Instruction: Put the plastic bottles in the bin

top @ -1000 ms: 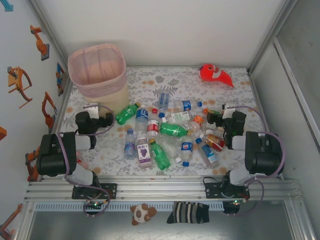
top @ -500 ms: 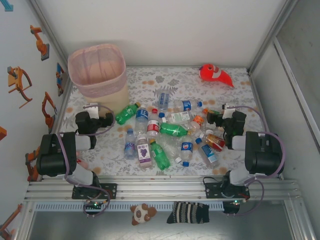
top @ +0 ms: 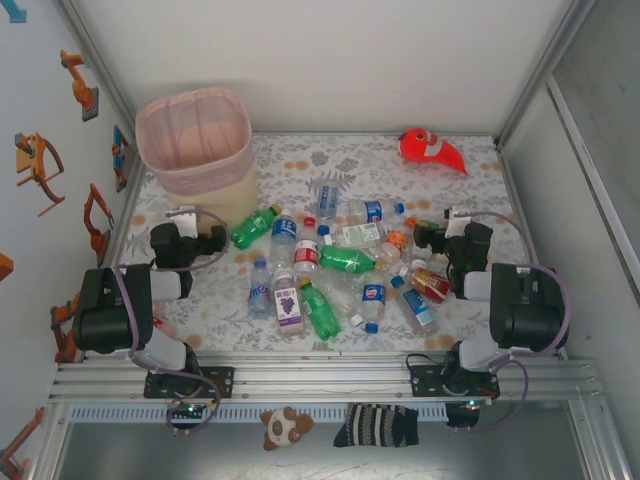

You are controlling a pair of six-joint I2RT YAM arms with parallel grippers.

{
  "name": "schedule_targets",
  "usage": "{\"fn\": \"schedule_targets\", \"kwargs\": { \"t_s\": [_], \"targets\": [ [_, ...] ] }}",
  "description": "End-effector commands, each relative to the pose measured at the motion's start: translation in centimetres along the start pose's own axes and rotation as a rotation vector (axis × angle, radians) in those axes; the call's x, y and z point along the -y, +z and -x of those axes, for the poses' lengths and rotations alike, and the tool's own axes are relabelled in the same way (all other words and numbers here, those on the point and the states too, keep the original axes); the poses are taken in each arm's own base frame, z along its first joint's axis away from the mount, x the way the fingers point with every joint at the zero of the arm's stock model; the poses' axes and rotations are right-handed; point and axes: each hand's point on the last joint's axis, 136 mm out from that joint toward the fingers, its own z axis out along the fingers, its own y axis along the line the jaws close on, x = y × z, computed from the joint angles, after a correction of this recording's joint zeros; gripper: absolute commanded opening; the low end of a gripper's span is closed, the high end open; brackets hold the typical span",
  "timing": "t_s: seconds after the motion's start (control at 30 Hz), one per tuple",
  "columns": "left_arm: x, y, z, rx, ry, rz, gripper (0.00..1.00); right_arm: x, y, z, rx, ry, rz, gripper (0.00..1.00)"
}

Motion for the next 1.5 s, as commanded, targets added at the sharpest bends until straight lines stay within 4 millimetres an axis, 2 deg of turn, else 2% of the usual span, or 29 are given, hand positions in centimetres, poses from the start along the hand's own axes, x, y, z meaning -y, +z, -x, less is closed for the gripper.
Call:
{"fn": "schedule_targets", "kwargs": {
  "t_s": [0.0, 0.23, 0.43, 0.67, 1.0, 1.17, 1.37, 1.47],
  "targets": [
    [0.3, -0.5, 1.0, 0.038, 0.014, -0.011, 0.97, 0.2, -0.9, 1.3, 0.048, -0.019, -0.017, 0.99],
    [-0.5, -1.7, 2.7, 0.021, -0.018, 0.052, 0.97, 0.5, -2.6, 3.2, 0.044, -0.004, -0.063, 0.97],
    [-0.7, -2.7, 4.3, -0.008, -0.041, 0.099, 0.97, 0.2, -3.5, 3.8, 0.021, 0.01, -0.06, 0.95],
    [0.8, -3.7, 4.2, -0.068, -0.012, 0.145, 0.97, 0.7, -4.1, 3.6, -0.014, 0.077, -0.099, 0.94],
    [4.0, -7.6, 4.6, -0.214, -0.162, 0.124, 0.98, 0.2, -7.2, 3.1, -0.172, 0.232, -0.136, 0.93],
    [6.4, -9.3, 3.5, -0.363, -0.228, 0.097, 0.98, -0.5, -8.5, 2.7, -0.283, 0.321, -0.137, 0.92],
    [9.5, -11.6, 0.3, -0.586, -0.241, 0.089, 0.92, -2.1, -8.8, 2.5, -0.357, 0.405, -0.065, 0.91],
    [10.9, -12.9, -1.5, -0.68, -0.239, 0.084, 0.9, -2.3, -8.9, 2.7, -0.361, 0.412, -0.056, 0.91]
  ]
}}
